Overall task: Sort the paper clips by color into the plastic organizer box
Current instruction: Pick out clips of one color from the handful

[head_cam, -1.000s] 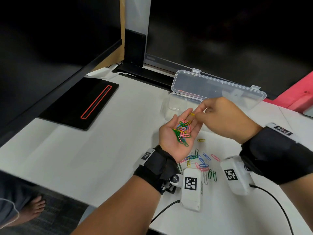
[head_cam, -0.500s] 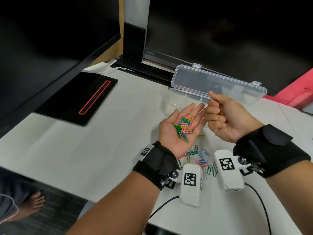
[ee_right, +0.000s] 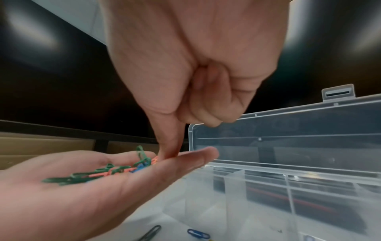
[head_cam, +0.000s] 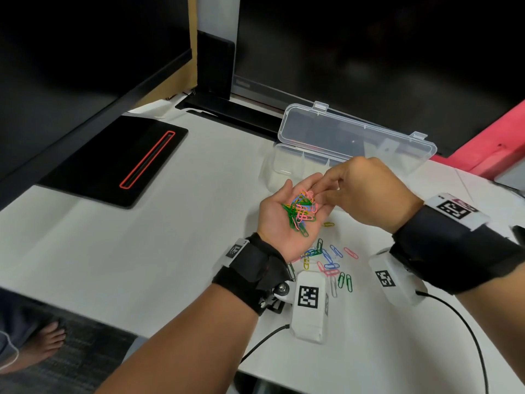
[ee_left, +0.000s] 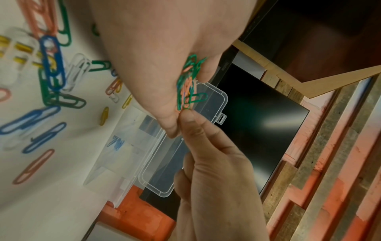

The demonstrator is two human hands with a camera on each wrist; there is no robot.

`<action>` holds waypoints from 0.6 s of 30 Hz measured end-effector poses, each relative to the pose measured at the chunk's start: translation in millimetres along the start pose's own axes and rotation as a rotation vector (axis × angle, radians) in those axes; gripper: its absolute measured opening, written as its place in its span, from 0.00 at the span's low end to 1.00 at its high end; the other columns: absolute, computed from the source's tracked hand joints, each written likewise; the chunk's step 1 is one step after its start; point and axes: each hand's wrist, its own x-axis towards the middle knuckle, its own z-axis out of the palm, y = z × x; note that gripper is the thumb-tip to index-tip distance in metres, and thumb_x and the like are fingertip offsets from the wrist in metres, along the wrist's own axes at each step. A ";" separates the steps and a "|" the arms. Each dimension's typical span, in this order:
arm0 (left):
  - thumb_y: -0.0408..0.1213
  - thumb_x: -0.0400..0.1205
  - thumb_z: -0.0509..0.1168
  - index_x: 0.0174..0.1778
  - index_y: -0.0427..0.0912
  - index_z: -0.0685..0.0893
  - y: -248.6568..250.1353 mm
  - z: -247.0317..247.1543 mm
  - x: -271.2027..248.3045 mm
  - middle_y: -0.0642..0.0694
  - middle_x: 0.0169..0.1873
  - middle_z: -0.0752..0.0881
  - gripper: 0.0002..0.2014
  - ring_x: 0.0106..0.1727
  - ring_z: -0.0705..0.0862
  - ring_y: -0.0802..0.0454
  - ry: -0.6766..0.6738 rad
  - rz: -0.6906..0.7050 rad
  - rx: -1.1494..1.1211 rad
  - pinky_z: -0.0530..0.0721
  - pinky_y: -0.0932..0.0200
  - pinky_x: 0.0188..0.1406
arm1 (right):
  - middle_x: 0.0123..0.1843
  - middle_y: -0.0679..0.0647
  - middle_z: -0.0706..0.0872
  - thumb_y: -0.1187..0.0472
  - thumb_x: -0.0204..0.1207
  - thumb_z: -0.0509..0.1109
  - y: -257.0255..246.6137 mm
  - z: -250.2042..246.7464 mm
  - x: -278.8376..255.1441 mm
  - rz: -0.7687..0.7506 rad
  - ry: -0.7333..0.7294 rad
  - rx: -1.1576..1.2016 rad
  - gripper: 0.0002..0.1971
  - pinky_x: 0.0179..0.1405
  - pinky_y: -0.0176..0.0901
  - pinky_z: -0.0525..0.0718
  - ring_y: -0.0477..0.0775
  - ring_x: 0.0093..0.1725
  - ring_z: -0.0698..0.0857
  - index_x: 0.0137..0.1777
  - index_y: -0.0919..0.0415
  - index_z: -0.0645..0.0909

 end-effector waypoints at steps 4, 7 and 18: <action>0.42 0.89 0.48 0.77 0.25 0.68 1.7 3.9 -3.4 0.25 0.71 0.75 0.26 0.73 0.75 0.32 0.030 0.004 -0.062 0.70 0.42 0.75 | 0.21 0.39 0.76 0.56 0.73 0.76 5.0 -2.6 -1.0 -0.004 -0.025 0.030 0.03 0.30 0.34 0.67 0.37 0.28 0.76 0.40 0.47 0.89; 0.41 0.89 0.48 0.75 0.25 0.71 3.2 3.6 -3.3 0.27 0.70 0.78 0.25 0.69 0.79 0.33 0.024 0.022 -0.083 0.74 0.42 0.72 | 0.17 0.44 0.72 0.55 0.73 0.77 13.3 -7.3 -2.1 0.028 -0.033 0.166 0.05 0.22 0.29 0.65 0.41 0.21 0.72 0.36 0.47 0.87; 0.44 0.89 0.51 0.72 0.25 0.74 4.9 -1.4 -1.3 0.27 0.69 0.78 0.25 0.74 0.75 0.32 0.014 0.054 -0.077 0.72 0.41 0.75 | 0.26 0.49 0.61 0.57 0.63 0.61 33.6 0.3 -6.1 0.387 -0.189 1.825 0.06 0.15 0.35 0.55 0.47 0.22 0.56 0.32 0.56 0.66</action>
